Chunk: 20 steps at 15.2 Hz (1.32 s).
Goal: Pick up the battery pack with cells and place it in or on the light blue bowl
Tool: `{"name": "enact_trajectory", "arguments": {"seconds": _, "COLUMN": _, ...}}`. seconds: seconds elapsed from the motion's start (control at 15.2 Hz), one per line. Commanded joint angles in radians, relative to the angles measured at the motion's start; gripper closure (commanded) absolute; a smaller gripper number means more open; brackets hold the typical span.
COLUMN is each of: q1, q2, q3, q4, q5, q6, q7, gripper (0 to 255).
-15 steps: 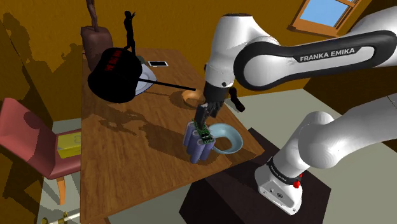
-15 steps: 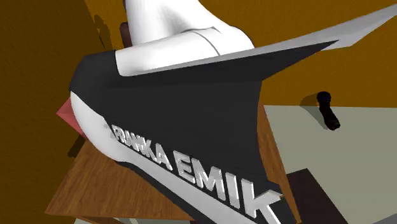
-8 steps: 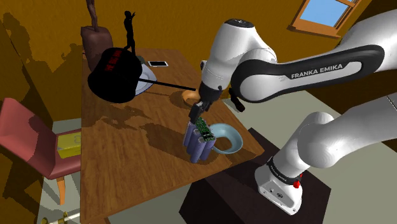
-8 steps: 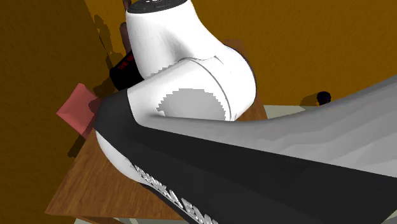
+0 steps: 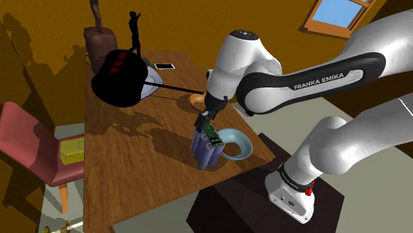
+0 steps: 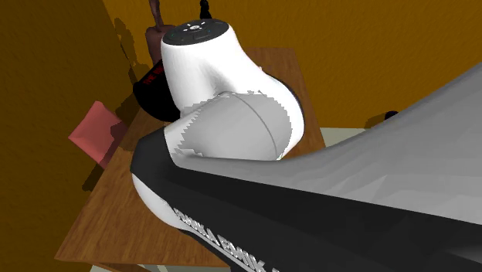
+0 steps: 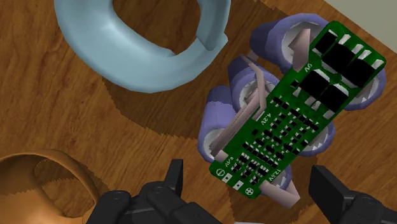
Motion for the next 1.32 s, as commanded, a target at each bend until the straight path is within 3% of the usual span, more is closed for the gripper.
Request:
{"name": "enact_trajectory", "arguments": {"seconds": 0.0, "q1": 0.000, "q2": 0.001, "q3": 0.000, "q4": 0.000, "q5": 0.000, "q6": 0.001, "q7": 0.000, "gripper": 0}}
{"name": "enact_trajectory", "arguments": {"seconds": 0.13, "q1": 0.000, "q2": 0.000, "q3": 0.000, "q4": 0.000, "q5": 0.000, "q6": 0.001, "q7": 0.000, "gripper": 0}}
{"name": "enact_trajectory", "arguments": {"seconds": 0.2, "q1": 0.000, "q2": 0.000, "q3": 0.000, "q4": 0.000, "q5": 0.000, "q6": 0.001, "q7": 0.000, "gripper": 255}}
{"name": "enact_trajectory", "arguments": {"seconds": 0.79, "q1": 0.000, "q2": 0.001, "q3": 0.000, "q4": 0.000, "q5": 0.000, "q6": 0.001, "q7": 0.000, "gripper": 255}}
{"name": "enact_trajectory", "arguments": {"seconds": 1.25, "q1": 0.006, "q2": -0.053, "q3": -0.023, "q4": 0.058, "q5": 0.004, "q6": -0.109, "q7": -0.014, "gripper": 255}}
